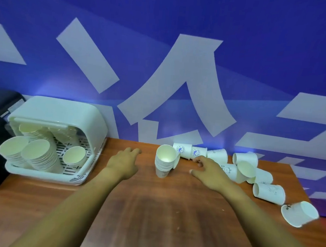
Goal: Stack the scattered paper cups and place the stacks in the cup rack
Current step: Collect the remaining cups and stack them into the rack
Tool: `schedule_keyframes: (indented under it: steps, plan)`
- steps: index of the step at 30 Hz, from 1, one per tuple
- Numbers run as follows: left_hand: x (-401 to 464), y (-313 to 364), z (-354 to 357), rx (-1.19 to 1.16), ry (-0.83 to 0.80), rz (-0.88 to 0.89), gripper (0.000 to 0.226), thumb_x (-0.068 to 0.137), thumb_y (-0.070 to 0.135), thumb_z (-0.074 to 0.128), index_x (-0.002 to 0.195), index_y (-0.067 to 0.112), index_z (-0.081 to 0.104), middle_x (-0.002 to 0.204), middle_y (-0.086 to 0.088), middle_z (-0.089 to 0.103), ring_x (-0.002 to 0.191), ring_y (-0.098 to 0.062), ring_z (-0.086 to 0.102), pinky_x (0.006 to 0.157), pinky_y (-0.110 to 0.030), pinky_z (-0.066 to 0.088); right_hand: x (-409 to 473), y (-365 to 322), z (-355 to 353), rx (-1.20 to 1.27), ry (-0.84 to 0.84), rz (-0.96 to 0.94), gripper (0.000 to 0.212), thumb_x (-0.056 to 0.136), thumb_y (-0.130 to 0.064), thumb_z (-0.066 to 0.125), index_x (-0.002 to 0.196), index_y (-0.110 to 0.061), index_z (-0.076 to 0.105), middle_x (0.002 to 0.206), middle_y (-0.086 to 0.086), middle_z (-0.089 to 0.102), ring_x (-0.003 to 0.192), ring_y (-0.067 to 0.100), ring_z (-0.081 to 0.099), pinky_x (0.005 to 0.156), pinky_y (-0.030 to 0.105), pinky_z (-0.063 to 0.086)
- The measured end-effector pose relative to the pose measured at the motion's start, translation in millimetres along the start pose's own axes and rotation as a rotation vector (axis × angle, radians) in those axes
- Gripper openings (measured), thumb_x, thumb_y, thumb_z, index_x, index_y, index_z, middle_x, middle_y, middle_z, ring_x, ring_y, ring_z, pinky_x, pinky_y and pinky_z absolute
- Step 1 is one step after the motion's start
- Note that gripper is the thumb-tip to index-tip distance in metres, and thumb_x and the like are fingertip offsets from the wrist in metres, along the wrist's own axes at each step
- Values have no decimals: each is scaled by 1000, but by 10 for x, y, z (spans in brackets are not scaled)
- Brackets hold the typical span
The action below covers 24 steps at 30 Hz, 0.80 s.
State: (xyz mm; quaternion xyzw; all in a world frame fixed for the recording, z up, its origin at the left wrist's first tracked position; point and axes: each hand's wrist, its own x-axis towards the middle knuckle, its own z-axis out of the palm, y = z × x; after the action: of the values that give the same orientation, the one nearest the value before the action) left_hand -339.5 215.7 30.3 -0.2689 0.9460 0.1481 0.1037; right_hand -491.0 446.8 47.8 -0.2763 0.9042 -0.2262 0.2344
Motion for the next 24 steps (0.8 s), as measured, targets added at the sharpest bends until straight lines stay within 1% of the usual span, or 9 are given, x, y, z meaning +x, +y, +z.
schedule_keyframes:
  steps: [2, 5, 7, 9, 13, 17, 20, 22, 24]
  plan:
    - [197, -68, 13, 59, 4, 11, 60, 89, 24, 54, 144, 26, 30, 140, -5, 41, 120, -28, 48, 91, -37, 46, 170, 24, -17, -27, 25, 0, 47, 83, -35, 62, 127, -27, 48, 128, 0, 49, 113, 17, 52, 97, 37, 44]
    - [527, -190, 89, 79, 3, 56, 64, 89, 32, 56, 146, 27, 27, 144, -3, 38, 122, -26, 47, 91, -36, 48, 462, 51, 17, -62, 109, -16, 46, 83, -31, 63, 127, -28, 49, 129, -4, 49, 112, 16, 52, 93, 34, 45]
    - [738, -233, 177, 65, -5, 132, 67, 89, 39, 57, 146, 28, 25, 148, 0, 35, 125, -24, 45, 95, -36, 48, 652, 70, 71, -121, 178, -35, 47, 83, -27, 62, 128, -27, 49, 128, -5, 50, 113, 17, 51, 90, 34, 46]
    - [928, -239, 254, 40, -18, 222, 69, 89, 42, 57, 147, 28, 23, 150, 2, 32, 129, -23, 41, 100, -36, 44, 825, 89, 129, -201, 206, -29, 49, 82, -25, 61, 129, -27, 47, 128, -4, 50, 113, 19, 51, 88, 34, 47]
    - [1283, -171, 380, 3, -54, 386, 71, 89, 39, 59, 148, 32, 20, 152, 6, 28, 133, -20, 37, 107, -32, 35, 1127, 173, 272, -384, 151, -12, 55, 82, -28, 58, 134, -27, 41, 132, -4, 46, 115, 22, 47, 88, 34, 45]
    - [1595, -158, 536, 37, -71, 504, 71, 91, 41, 54, 149, 36, 15, 154, 4, 24, 133, -22, 37, 108, -35, 35, 1349, 215, 362, -495, 88, -30, 62, 82, -30, 56, 139, -26, 34, 139, -2, 40, 118, 24, 43, 93, 36, 42]
    - [1735, -163, 656, -12, -105, 555, 69, 90, 47, 53, 148, 40, 16, 154, 5, 23, 132, -22, 39, 108, -37, 36, 1453, 234, 424, -508, 32, -29, 66, 84, -31, 54, 143, -27, 26, 145, -4, 31, 124, 22, 38, 100, 35, 38]
    - [1785, -129, 722, -58, -116, 585, 67, 90, 51, 51, 147, 43, 16, 153, 8, 22, 131, -20, 40, 107, -36, 37, 1512, 251, 456, -489, 20, -38, 67, 85, -31, 54, 144, -26, 23, 145, -4, 31, 125, 22, 37, 100, 35, 38]
    - [1829, -101, 795, -62, -128, 605, 63, 92, 51, 49, 147, 41, 19, 153, 9, 21, 134, -18, 36, 109, -34, 35, 1565, 276, 494, -488, 9, -40, 68, 86, -32, 53, 145, -24, 21, 143, -3, 32, 125, 21, 36, 100, 34, 39]
